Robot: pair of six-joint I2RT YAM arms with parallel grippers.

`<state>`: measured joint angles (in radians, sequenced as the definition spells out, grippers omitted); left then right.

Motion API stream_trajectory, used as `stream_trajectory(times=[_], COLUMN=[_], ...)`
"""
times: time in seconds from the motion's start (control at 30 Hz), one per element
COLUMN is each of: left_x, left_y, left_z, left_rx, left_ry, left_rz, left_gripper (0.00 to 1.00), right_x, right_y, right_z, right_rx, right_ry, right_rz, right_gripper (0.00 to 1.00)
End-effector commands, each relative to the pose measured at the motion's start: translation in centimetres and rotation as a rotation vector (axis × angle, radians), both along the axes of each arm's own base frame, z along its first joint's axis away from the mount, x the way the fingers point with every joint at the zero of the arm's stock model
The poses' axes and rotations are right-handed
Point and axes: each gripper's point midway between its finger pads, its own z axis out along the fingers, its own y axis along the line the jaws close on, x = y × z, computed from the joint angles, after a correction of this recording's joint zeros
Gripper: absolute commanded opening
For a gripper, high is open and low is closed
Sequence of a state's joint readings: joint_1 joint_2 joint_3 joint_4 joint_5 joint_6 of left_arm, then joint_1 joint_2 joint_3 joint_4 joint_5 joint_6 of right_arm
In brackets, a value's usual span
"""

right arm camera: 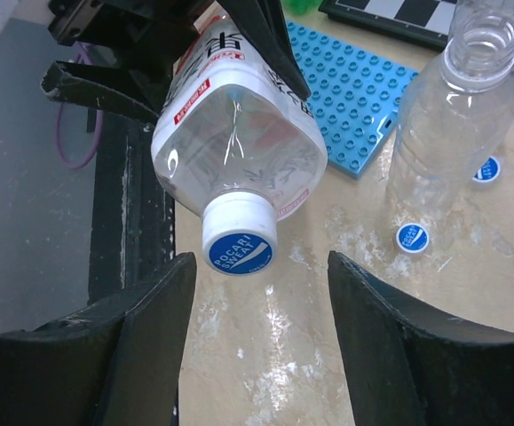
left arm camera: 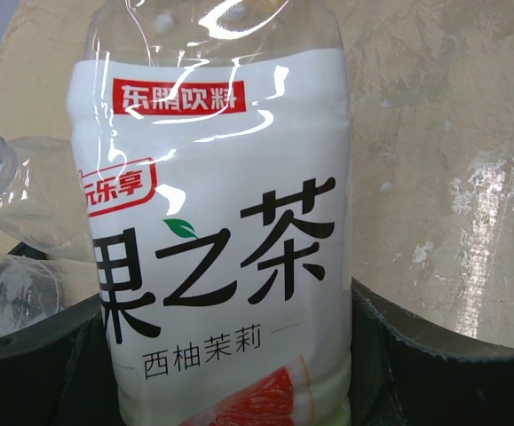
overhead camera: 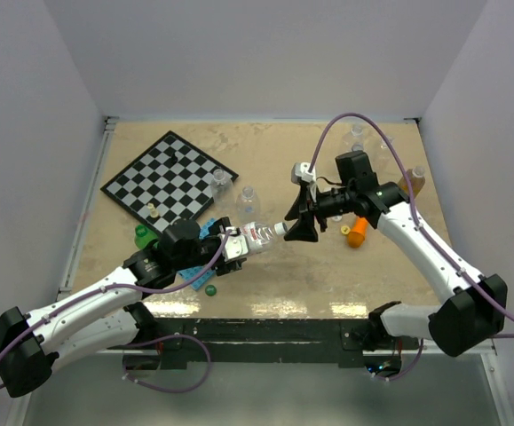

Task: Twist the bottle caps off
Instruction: Unscrew the bottle cap from the plastic bottle.

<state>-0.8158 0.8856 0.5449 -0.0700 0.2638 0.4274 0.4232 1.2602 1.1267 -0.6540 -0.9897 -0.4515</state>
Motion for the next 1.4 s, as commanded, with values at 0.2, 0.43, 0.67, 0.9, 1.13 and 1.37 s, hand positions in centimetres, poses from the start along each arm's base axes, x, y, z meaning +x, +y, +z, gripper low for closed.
stream_trajectory(times=[0.2, 0.43, 0.67, 0.9, 1.13, 1.37], left_x=[0.3, 0.3, 0.4, 0.4, 0.3, 0.2], left_y=[-0.4, -0.4, -0.4, -0.4, -0.4, -0.4], left_z=[1.6, 1.6, 1.5, 1.6, 1.7, 1.7], left_rx=[-0.051, -0.051, -0.05, -0.051, -0.054, -0.054], left_ry=[-0.026, -0.027, -0.024, -0.029, -0.027, -0.027], left_rz=[0.006, 0.006, 0.011, 0.01, 0.006, 0.001], left_gripper=[0.0, 0.0, 0.0, 0.0, 0.0, 0.0], right_x=[-0.3, -0.5, -0.8, -1.3, -1.4, 0.1], right_y=[0.9, 1.2, 1.5, 1.7, 1.2, -0.9], right_z=[2.0, 1.9, 1.6, 1.4, 1.0, 3.6], right_rx=[0.049, 0.049, 0.035, 0.019, -0.082, -0.184], right_ry=[0.0, 0.003, 0.003, -0.029, -0.323, -1.025], right_rz=[0.075, 0.096, 0.103, 0.146, 0.301, 0.506], right_gripper=[0.56, 0.47, 0.35, 0.03, 0.0, 0.0])
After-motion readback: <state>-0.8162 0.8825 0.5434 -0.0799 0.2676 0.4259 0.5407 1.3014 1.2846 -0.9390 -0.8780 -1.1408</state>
